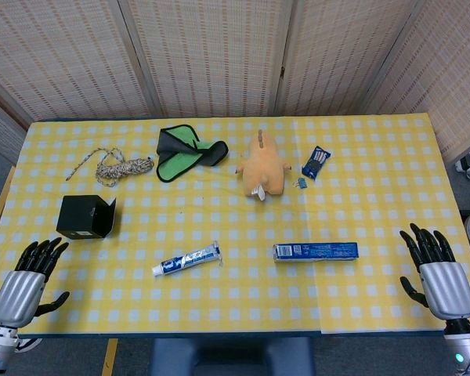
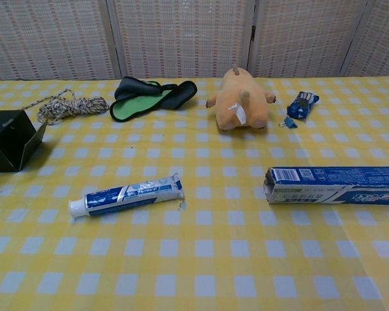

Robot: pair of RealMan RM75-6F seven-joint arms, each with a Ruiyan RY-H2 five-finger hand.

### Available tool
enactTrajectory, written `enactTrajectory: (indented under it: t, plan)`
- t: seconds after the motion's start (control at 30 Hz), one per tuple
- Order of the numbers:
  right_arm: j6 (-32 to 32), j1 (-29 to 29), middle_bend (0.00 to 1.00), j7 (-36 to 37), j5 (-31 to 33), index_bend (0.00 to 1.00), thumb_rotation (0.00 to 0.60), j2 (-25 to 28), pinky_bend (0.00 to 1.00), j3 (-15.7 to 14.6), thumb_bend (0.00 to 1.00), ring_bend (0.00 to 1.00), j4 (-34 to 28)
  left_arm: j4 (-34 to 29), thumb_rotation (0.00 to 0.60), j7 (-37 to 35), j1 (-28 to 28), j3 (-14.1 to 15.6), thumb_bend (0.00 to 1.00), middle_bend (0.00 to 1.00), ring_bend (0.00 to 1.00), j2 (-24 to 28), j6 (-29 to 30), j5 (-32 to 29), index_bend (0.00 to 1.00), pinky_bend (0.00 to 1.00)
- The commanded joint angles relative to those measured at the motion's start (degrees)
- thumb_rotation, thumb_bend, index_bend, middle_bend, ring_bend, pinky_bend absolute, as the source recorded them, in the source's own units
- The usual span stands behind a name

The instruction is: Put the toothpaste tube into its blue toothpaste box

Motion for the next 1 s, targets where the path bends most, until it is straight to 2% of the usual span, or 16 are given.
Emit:
enactTrajectory:
  t: [0.03, 0.2, 0.3, 0.37, 0.47, 0.53, 0.57, 0.6, 0.67, 0.77, 1.0]
  plan:
    - [-0.01, 0.06, 0.00, -0.49, -0.33, 0.00, 0.600, -0.21, 0.00, -0.12, 0.35, 0.00, 0.00, 0.18, 0.600, -0.55, -0.21, 0.77, 0.26, 0.07, 0.04, -0.08, -0.33, 1.21, 0.03, 0.06]
    - [0.09, -0.04, 0.00, -0.82, -0.74, 0.00, 0.600, -0.10, 0.00, -0.39, 0.35, 0.00, -0.20, 0.70, 0.600, -1.23, -0.59, 1.25, 0.26, 0.07, 0.06, -1.14, 0.16, 3.40, 0.05, 0.09]
    - [0.60, -0.22, 0.00, -0.87, -1.26, 0.00, 0.600, -0.02, 0.00, -0.51, 0.35, 0.00, -0.06, 0.60, 0.600, -3.04, -1.01, 1.54, 0.26, 0.11, 0.10, -2.35, 1.09, 5.64, 0.07, 0.17]
    - [0.92, -0.42, 0.00, -1.11, -1.19, 0.00, 0.600, -0.16, 0.00, -0.47, 0.35, 0.00, 0.15, 1.55, 0.600, -3.56, -1.14, 1.06, 0.26, 0.24, 0.23, -4.42, 3.71, 8.24, 0.11, 0.31]
    - [0.80, -0.54, 0.00, -1.37, -0.62, 0.00, 0.600, -0.26, 0.00, -0.37, 0.35, 0.00, 0.16, 2.98, 0.600, -1.89, -2.25, 0.44, 0.26, 0.65, 0.65, -7.39, 5.25, 11.70, 0.23, 0.77]
    - [1.13, -0.64, 0.00, -1.56, -0.53, 0.00, 0.600, -0.35, 0.00, -0.19, 0.35, 0.00, 0.04, 2.61, 0.600, -3.61, -3.77, 0.84, 0.26, 0.84, 0.83, -8.65, 4.23, 13.51, 0.32, 0.92]
    - [1.35, -0.69, 0.00, -1.66, -0.58, 0.00, 0.600, -0.42, 0.00, -0.11, 0.35, 0.00, 0.00, 2.05, 0.600, -4.86, -4.50, 1.17, 0.26, 0.91, 0.89, -8.94, 3.08, 13.66, 0.35, 0.96]
    - [1.68, -0.75, 0.00, -1.89, -0.69, 0.00, 0.600, -0.60, 0.00, 0.02, 0.35, 0.00, 0.01, 1.11, 0.600, -6.00, -5.58, 1.69, 0.26, 0.96, 0.94, -8.97, 1.08, 13.78, 0.39, 0.99]
    - [1.86, -0.80, 0.00, -2.34, -0.67, 0.00, 0.600, -0.98, 0.00, 0.12, 0.35, 0.00, 0.09, -0.04, 0.600, -5.93, -7.20, 2.16, 0.26, 1.00, 0.99, -9.03, -1.91, 14.05, 0.44, 1.00]
    - [1.26, -0.47, 0.00, -3.10, -0.47, 0.00, 0.600, -1.56, 0.00, 0.23, 0.35, 0.00, 0.29, -1.26, 0.600, -2.05, -8.55, 1.44, 0.26, 1.00, 1.00, -10.89, -5.25, 12.73, 0.49, 1.00]
    - [-1.38, 0.57, 0.00, -3.93, 0.94, 0.00, 0.600, -2.06, 0.00, 0.39, 0.35, 0.00, 0.19, -7.70, 0.600, 5.49, -10.38, -0.81, 0.29, 1.00, 1.00, -15.14, -13.99, 2.80, 0.52, 1.00]
